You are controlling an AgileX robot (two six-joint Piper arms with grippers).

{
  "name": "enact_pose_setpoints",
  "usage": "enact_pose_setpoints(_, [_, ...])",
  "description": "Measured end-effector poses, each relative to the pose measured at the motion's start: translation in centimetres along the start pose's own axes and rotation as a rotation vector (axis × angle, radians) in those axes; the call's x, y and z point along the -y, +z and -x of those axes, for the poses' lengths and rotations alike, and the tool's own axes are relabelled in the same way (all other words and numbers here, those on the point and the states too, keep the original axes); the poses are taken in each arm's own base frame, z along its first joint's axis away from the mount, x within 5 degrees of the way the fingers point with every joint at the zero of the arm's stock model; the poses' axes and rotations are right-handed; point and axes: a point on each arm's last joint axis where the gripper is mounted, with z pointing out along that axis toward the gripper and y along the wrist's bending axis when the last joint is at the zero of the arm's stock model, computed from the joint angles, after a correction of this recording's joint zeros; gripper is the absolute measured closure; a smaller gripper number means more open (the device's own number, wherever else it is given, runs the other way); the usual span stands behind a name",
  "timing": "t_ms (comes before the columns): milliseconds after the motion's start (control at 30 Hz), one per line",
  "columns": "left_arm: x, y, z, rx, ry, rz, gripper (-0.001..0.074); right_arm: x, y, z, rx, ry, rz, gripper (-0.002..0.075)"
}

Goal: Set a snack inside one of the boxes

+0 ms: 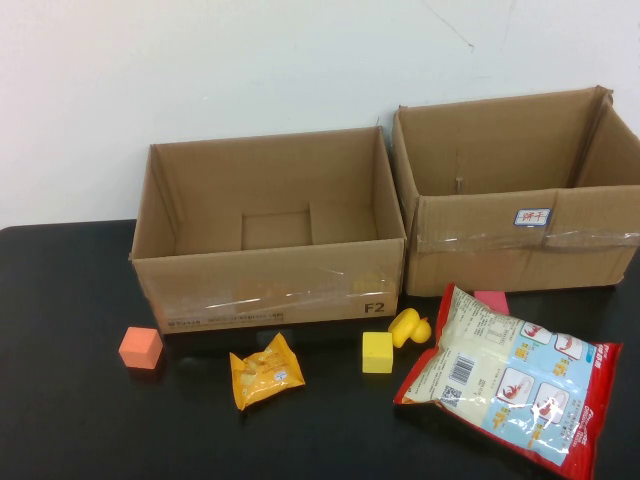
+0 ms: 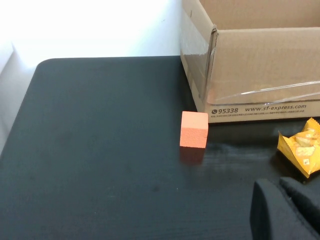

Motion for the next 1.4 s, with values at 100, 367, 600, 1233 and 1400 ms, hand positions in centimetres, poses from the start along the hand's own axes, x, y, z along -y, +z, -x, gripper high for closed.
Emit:
enact_pose_setpoints(100, [0.00, 0.00, 0.00, 0.000, 0.002, 0.000, 0.0736, 0.01, 0.00, 0.00, 0.000, -0.002, -0.001, 0.0726])
enact_pose_setpoints(367, [-0.03, 0.00, 0.00, 0.000, 0.009, 0.003, 0.0736, 0.01, 0.00, 0.00, 0.000, -0.008, -0.001, 0.0726])
enact_pose_setpoints(600, [-0.03, 0.00, 0.00, 0.000, 0.011, 0.004, 0.0736, 0.01, 0.00, 0.00, 0.000, -0.010, -0.001, 0.0726])
enact_pose_setpoints(1233, [-0.05, 0.00, 0.01, 0.001, 0.015, 0.005, 0.0736, 0.01, 0.00, 0.02, 0.002, -0.012, -0.001, 0.0726])
enact_pose_setpoints(1400, [-0.05, 0.00, 0.01, 0.001, 0.015, 0.005, 0.0736, 0.01, 0.02, 0.19, 0.025, -0.012, -0.002, 0.0726])
